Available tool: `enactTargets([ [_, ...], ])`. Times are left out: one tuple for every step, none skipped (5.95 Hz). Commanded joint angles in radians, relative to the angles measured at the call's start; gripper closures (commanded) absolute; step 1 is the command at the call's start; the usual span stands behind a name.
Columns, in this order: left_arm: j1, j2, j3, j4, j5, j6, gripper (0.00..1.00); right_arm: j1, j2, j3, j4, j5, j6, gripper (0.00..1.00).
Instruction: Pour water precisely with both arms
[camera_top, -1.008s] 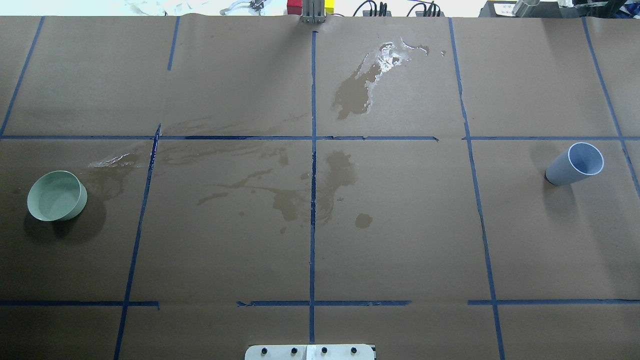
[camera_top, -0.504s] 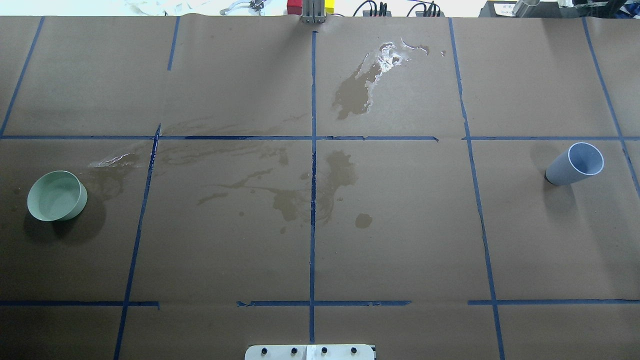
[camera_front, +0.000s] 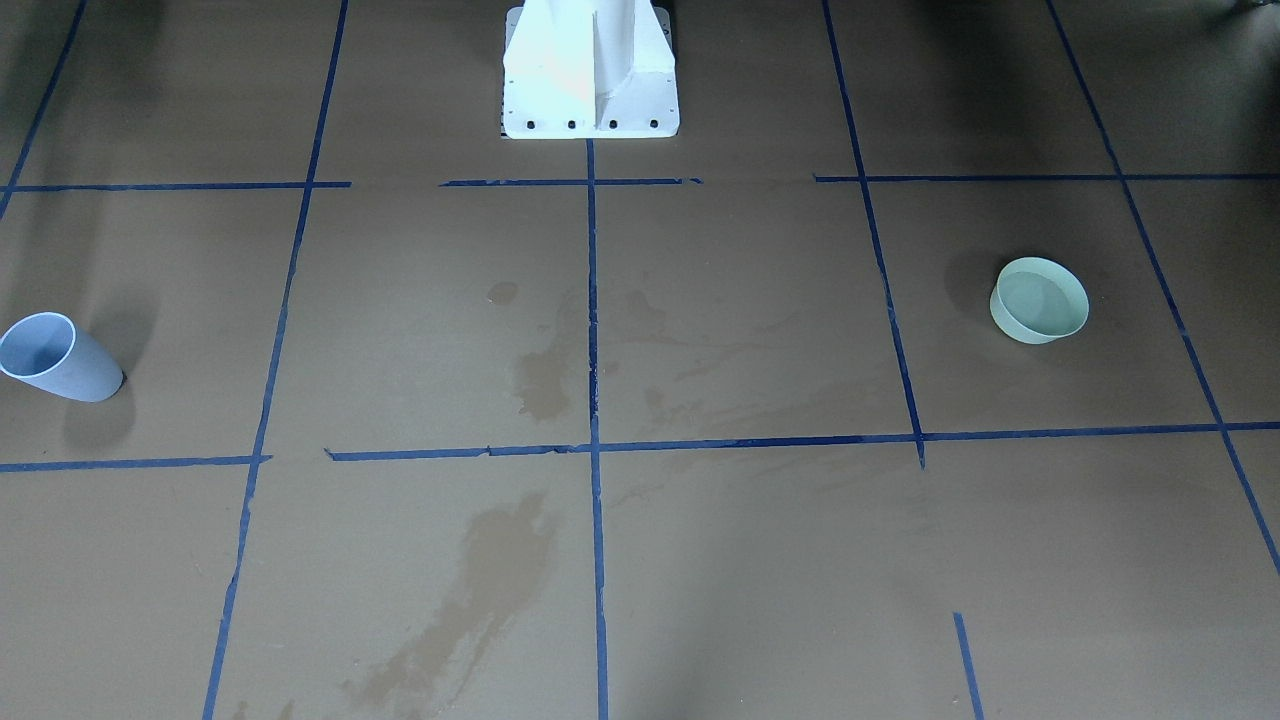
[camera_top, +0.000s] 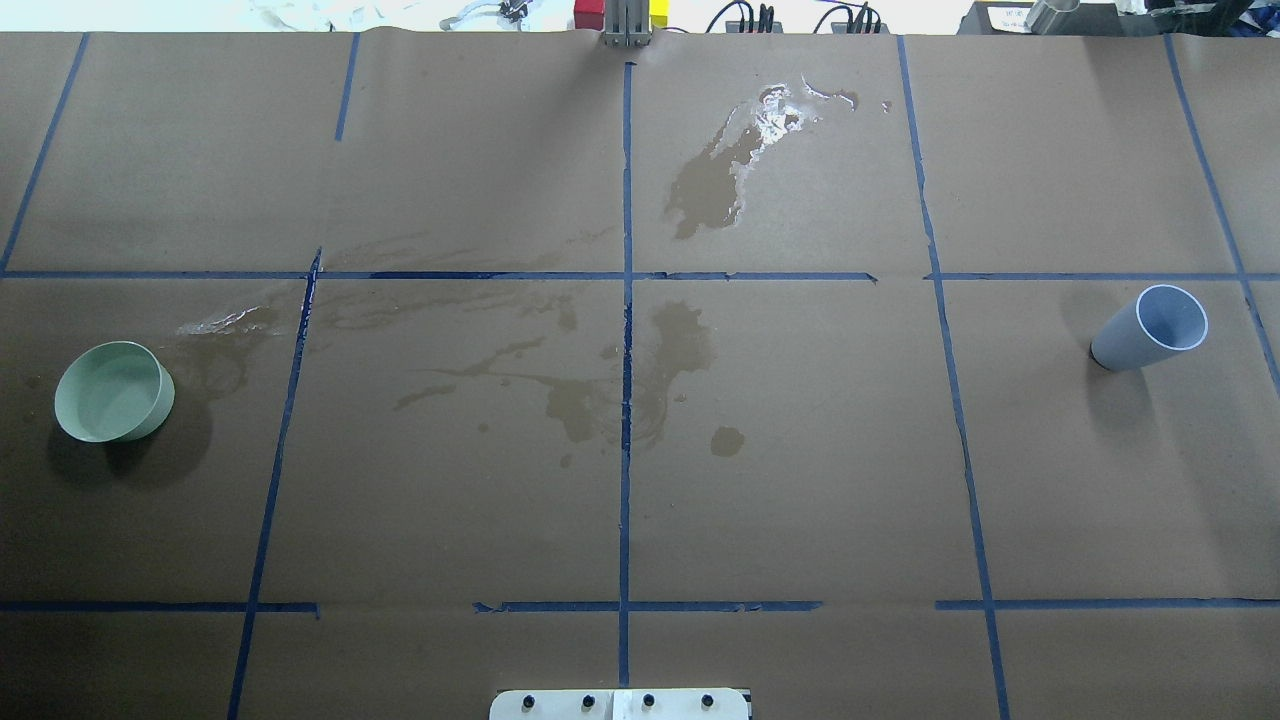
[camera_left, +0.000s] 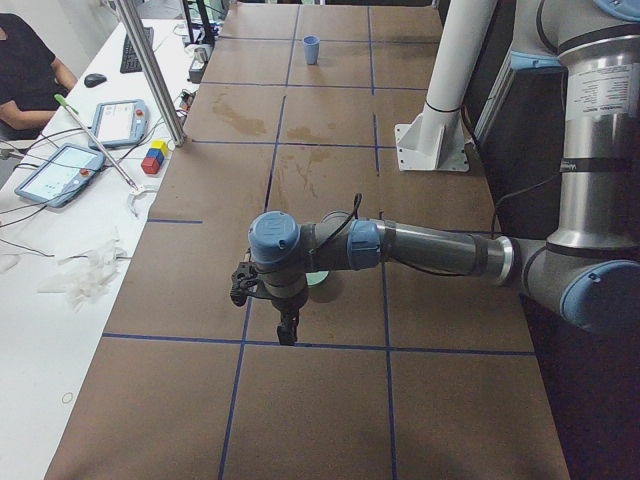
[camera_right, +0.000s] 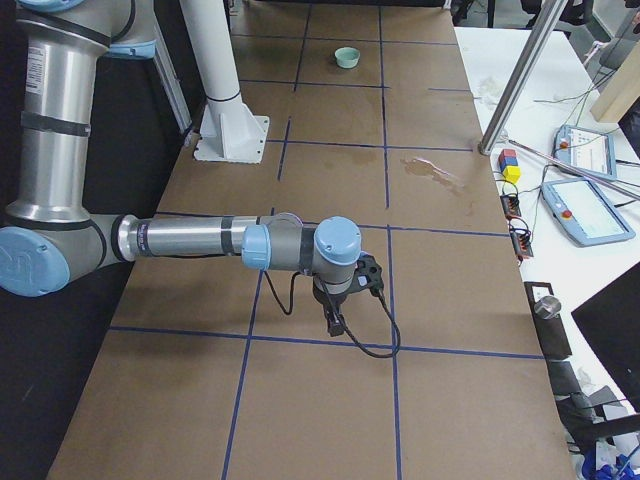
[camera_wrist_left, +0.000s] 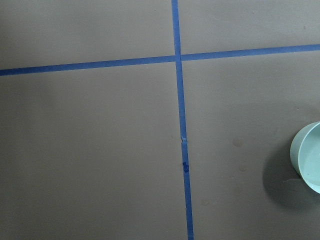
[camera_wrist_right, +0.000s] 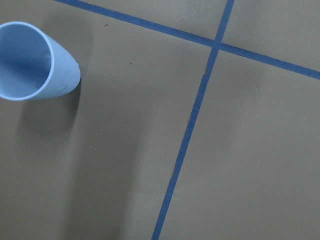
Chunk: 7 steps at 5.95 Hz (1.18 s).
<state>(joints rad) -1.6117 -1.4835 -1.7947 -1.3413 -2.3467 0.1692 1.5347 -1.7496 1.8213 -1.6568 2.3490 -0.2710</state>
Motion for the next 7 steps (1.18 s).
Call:
enactTargets([
  [-0.001, 0.064, -0.009, -0.004, 0.006, 0.007, 0.0, -0.004, -0.002, 0.003, 0.0, -0.033, 0.01, 0.0],
  [0.001, 0.068, 0.004, -0.005, 0.003, 0.006, 0.0, -0.008, -0.002, 0.003, -0.003, -0.039, 0.012, 0.0],
  [0.003, 0.068, -0.003, -0.01, -0.005, 0.0, 0.0, -0.008, -0.002, 0.007, 0.0, -0.034, 0.018, 0.0],
  [0.003, 0.068, -0.011, -0.009, -0.006, 0.0, 0.0, -0.008, -0.005, 0.009, -0.001, -0.022, 0.022, 0.0],
  [0.003, 0.068, 0.012, -0.01, 0.0, 0.003, 0.0, -0.008, -0.004, 0.006, -0.001, -0.027, 0.022, 0.0],
  [0.003, 0.069, 0.011, -0.024, 0.001, 0.003, 0.0, -0.008, 0.004, 0.012, 0.0, -0.022, 0.024, 0.0],
  [0.003, 0.069, 0.009, -0.027, -0.005, 0.006, 0.0, -0.011, 0.008, 0.007, 0.0, -0.028, 0.021, 0.0],
])
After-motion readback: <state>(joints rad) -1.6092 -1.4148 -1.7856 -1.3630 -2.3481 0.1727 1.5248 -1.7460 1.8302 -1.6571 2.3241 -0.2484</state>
